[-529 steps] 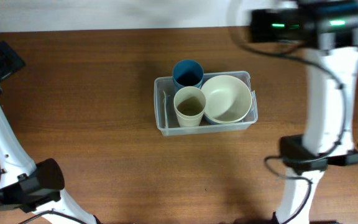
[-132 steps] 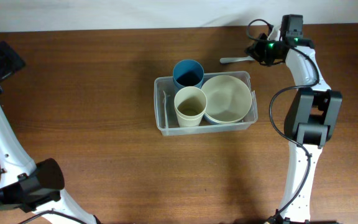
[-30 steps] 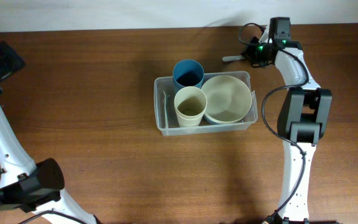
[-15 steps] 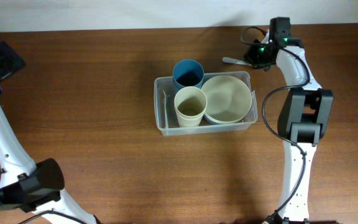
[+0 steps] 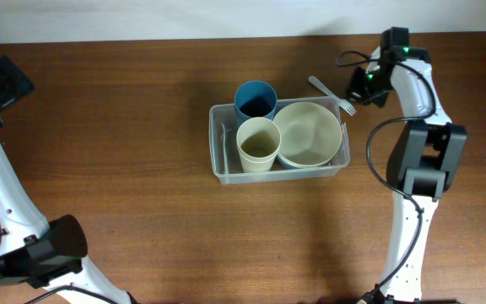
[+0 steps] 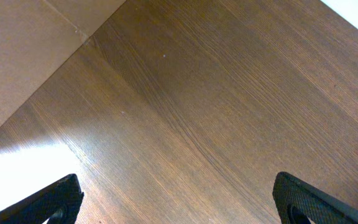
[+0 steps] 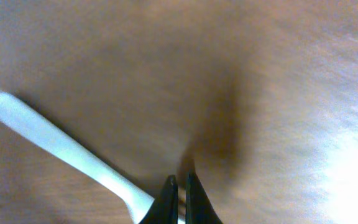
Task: Pack container
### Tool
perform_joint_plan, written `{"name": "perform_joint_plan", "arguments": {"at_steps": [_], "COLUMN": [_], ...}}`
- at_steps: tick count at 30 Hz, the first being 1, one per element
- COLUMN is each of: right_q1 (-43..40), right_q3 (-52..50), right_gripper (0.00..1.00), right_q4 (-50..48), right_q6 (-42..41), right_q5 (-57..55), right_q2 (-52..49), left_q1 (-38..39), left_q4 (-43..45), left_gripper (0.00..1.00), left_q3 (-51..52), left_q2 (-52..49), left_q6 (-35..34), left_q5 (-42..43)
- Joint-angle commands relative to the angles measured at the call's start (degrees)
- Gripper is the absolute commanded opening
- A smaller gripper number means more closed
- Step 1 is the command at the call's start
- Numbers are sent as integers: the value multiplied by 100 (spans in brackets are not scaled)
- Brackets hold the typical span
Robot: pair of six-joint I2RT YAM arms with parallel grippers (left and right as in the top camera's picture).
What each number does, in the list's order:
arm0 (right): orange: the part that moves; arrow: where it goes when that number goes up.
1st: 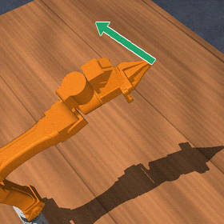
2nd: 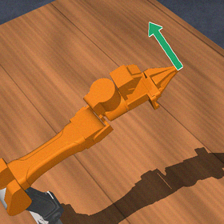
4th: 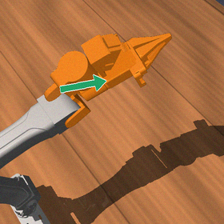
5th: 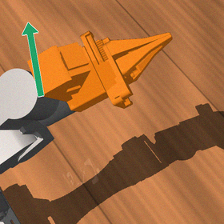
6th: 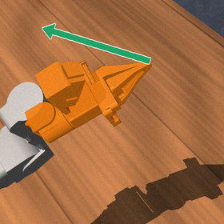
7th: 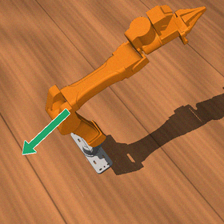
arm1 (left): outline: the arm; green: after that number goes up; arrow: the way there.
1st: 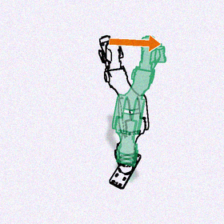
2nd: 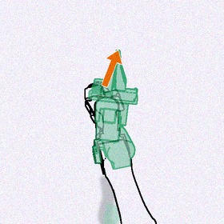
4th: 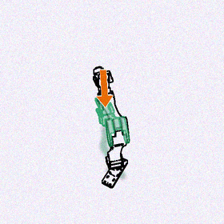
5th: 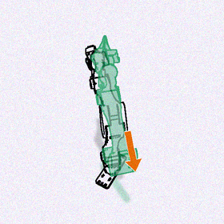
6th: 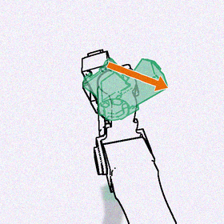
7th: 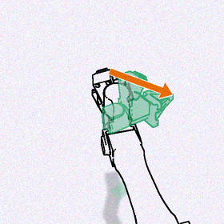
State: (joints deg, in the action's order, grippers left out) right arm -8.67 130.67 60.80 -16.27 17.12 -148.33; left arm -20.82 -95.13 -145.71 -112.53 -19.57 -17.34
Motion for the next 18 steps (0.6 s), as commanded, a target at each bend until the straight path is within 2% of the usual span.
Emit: {"name": "perform_joint_plan", "arguments": {"at_steps": [1, 5, 9, 10, 11, 12, 14, 18], "right_q1": [-367, -632, -660, -629, -588, -546, -466, -398], "right_q3": [-273, -256, 164, 275, 442, 562, 791, 992], "right_gripper": [4, 4, 5, 10, 20, 34, 56, 77], "right_q4": [476, 693, 684, 741, 828, 903, 1099, 1325], "right_q6": [682, 765, 1716, 1899, 2218, 2514, 3101, 3827], "right_q5": [-933, -734, 28, 22, 22, 9, -138, -271], "right_q2": [-398, -376, -365, -365, -365, -365, -365, -365], "left_q1": [-35, -35, -35, -35, -35, -35, -33, -35], "left_q4": [-9, -9, -9, -9, -9, -9, -9, -9], "left_gripper": [100, 100, 100, 100, 100, 100, 100, 100], "left_q3": [44, 44, 44, 44, 44, 44, 44, 44], "left_q2": [-61, -61, -61, -61, -61, -61, -61, -61], "left_q6": [-76, -76, -76, -76, -76, -76, -76, -76], "left_q5": [2, 2, 2, 2, 2, 2, 2, 2]}}
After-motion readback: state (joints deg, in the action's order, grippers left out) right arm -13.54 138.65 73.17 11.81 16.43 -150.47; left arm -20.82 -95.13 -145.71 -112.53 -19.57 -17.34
